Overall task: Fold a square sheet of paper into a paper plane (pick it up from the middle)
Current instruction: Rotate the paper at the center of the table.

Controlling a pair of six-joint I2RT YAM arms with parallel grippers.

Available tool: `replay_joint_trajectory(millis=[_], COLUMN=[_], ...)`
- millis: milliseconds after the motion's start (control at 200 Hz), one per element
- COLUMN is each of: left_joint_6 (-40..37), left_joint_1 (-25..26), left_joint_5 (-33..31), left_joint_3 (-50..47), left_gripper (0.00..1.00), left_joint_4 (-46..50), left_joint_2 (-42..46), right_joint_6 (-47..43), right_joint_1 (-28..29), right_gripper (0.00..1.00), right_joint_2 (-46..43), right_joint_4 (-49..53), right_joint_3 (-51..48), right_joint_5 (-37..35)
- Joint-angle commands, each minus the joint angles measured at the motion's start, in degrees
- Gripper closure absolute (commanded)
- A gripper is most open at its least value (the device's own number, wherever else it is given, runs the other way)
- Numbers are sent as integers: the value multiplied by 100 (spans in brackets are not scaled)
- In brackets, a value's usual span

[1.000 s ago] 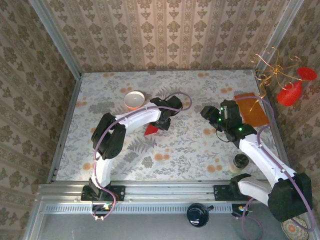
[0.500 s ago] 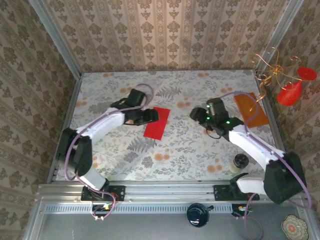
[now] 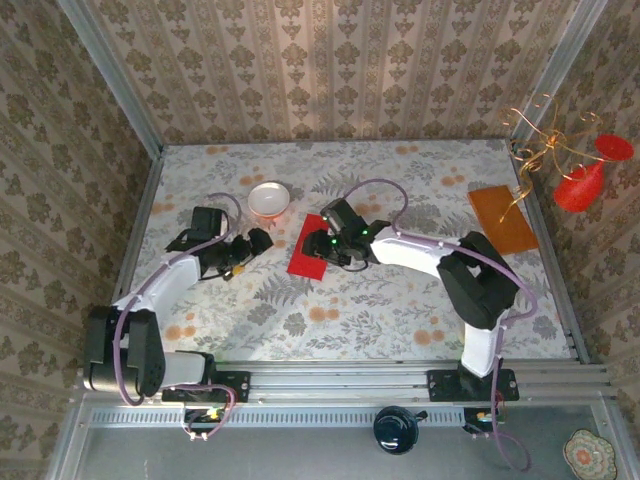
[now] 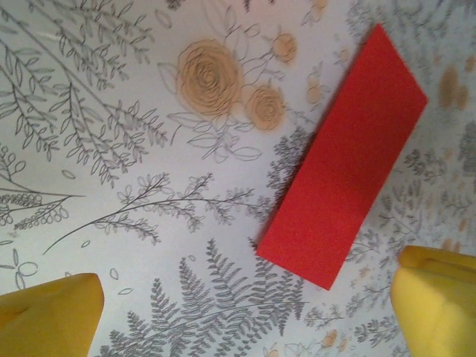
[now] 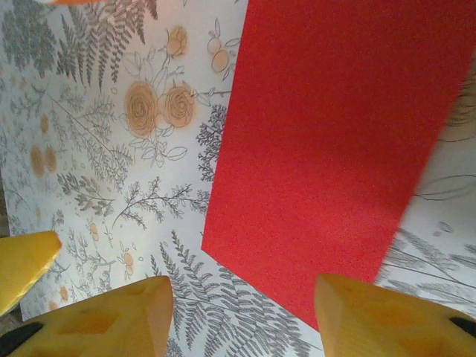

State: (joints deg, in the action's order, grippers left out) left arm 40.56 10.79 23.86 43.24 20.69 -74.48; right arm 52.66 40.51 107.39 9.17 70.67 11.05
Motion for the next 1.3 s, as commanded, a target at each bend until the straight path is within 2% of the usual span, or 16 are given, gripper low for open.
replay_joint_trajectory(millis=[0,330,505,730,870,975,1115,1200,1260,1295], left_joint_6=[-156,-275,-277,-250,-83,102,179,271,306,341], left_joint_1=[-59,87,224,478,703,931,1257,1468,1492,1699], left_joint_5=[207,422,413,599,862,1045,1053,997,968,949], left_joint_3=[-38,304,404,457,447,430,526,573,621,645], left_gripper=[0,0,0,0,1,4,9,10,11,13], left_joint_4=[-81,-76,-75,-152,-412,-653,-645,-679,-672,-671], left_joint_2=[72,-397,-552,-798,-988,-1150,-1335,-1430,-1509,-1555], right_joint_6=[-4,-371,-988,-2174,-2697,-2390,-1197,-755,-737,-738], right_joint_1=[-35,-170,-250,-485,-536,-549,-644,-751,-816,-825], right_gripper=[45,44,44,44,43,43,42,43,46,48], right_joint_2=[296,895,1010,543,72,-314,-698,-560,-330,-232], right_joint_4=[311,779,1344,1889,1906,1501,469,226,353,409], right_joint_3=[321,662,639,-12,-175,-278,-766,-885,-736,-673], right_joint_5=[138,577,641,573,801,880,599,504,657,698])
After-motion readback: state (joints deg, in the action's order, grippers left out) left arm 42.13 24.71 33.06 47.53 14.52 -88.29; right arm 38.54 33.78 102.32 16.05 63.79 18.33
